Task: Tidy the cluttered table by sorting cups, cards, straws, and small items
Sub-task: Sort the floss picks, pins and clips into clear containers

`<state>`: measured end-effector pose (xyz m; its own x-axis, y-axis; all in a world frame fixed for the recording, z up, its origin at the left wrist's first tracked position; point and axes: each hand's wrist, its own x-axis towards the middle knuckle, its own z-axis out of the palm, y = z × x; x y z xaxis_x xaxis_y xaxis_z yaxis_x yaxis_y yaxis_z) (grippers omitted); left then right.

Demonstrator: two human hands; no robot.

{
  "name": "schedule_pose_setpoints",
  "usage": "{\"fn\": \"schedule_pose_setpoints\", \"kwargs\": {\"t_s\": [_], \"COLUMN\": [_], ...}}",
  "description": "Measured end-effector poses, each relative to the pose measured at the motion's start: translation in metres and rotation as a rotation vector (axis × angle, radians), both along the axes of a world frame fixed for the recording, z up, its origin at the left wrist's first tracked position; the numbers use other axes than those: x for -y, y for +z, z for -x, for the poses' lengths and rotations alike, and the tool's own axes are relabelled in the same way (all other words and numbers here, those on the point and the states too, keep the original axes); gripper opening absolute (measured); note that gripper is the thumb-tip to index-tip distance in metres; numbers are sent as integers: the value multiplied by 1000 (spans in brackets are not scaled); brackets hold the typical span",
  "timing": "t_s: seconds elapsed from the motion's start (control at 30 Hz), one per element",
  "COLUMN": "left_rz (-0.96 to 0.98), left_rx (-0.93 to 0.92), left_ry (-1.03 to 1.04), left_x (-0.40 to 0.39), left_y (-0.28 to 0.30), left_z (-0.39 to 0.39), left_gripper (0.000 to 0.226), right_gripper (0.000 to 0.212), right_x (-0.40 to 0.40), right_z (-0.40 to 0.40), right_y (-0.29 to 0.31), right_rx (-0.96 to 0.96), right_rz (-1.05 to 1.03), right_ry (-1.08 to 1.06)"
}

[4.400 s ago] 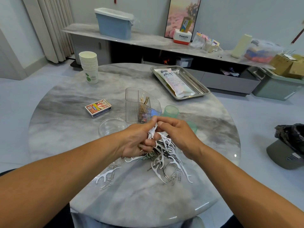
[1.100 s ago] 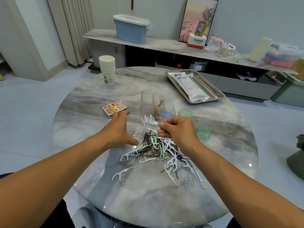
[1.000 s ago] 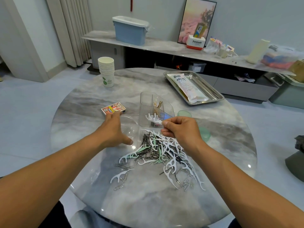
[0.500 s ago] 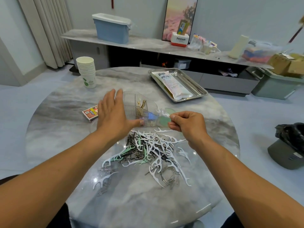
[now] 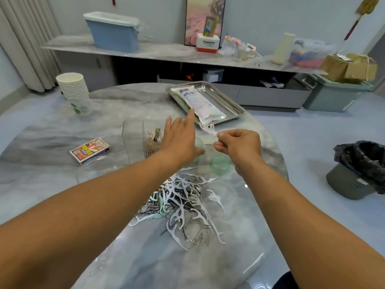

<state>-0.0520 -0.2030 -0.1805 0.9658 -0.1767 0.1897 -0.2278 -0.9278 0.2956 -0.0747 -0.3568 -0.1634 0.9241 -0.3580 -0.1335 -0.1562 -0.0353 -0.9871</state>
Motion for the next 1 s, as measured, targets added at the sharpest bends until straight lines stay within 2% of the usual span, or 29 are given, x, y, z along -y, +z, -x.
{"fn": "schedule_pose_setpoints", "kwargs": {"t_s": [0.1, 0.23, 0.3, 0.43, 0.53, 0.63, 0.73, 0.87, 1.0], "left_rz": [-208, -313, -235, 242, 438, 580, 573, 435, 401], "left_rx": [-129, -184, -125, -82, -94, -102, -61, -19, -8], "left_ry": [39, 18, -7, -80, -68, 31, 71, 40, -14], "left_x": [10, 12, 12, -4, -32, -70, -99, -118, -122], "left_y": [-6, -12, -11, 6, 19, 27, 31, 33, 24], "left_z": [-26, -36, -31, 0, 32, 60, 81, 103, 113], "left_gripper": [120, 67, 65, 80, 98, 93, 82, 78, 78], "right_gripper": [11, 8, 7, 8, 9, 9, 9, 9, 4], "right_x": [9, 16, 17, 15, 8, -9, -25, -49, -75], "right_z": [-5, -9, -9, -1, 7, 18, 28, 41, 50], "right_y": [10, 24, 31, 48, 56, 60, 61, 55, 40], "right_rx": [33, 63, 67, 72, 77, 57, 12, -22, -12], "right_rz": [-66, -99, -96, -76, -57, -72, -34, 169, 354], "right_ry": [-38, -31, 3, 150, 278, 427, 573, 703, 785]}}
